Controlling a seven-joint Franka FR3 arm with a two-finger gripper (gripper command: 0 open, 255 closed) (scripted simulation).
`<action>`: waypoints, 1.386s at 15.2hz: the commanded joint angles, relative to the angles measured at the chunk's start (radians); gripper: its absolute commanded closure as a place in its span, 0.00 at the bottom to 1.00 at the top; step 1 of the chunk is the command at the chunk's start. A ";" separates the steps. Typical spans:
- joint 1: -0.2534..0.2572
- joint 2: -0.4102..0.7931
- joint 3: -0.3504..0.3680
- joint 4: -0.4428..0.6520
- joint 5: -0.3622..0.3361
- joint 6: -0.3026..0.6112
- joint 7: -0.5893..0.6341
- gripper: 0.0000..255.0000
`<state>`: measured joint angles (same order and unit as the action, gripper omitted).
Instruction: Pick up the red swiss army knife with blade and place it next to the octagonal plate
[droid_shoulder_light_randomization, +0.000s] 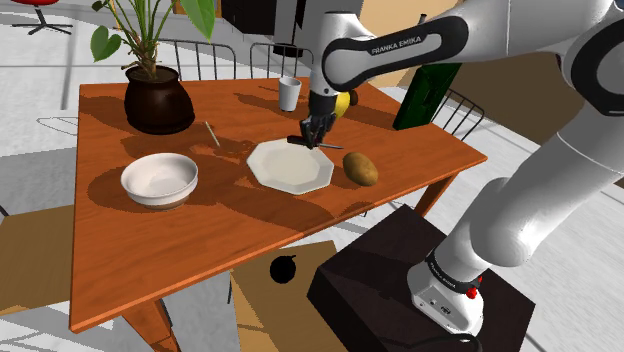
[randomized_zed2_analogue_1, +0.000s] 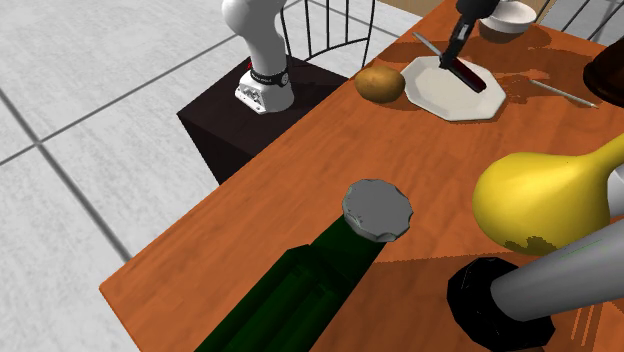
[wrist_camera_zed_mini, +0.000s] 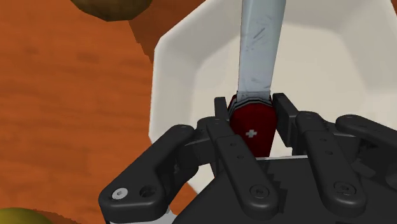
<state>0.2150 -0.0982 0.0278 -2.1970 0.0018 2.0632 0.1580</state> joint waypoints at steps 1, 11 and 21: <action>0.021 0.019 0.026 0.019 0.004 0.000 0.047 1.00; 0.137 0.126 0.151 0.147 0.003 -0.020 0.288 1.00; 0.265 0.321 0.241 0.395 -0.048 -0.078 0.524 1.00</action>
<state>0.4656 0.1917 0.2621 -1.8379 -0.0373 1.9911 0.6566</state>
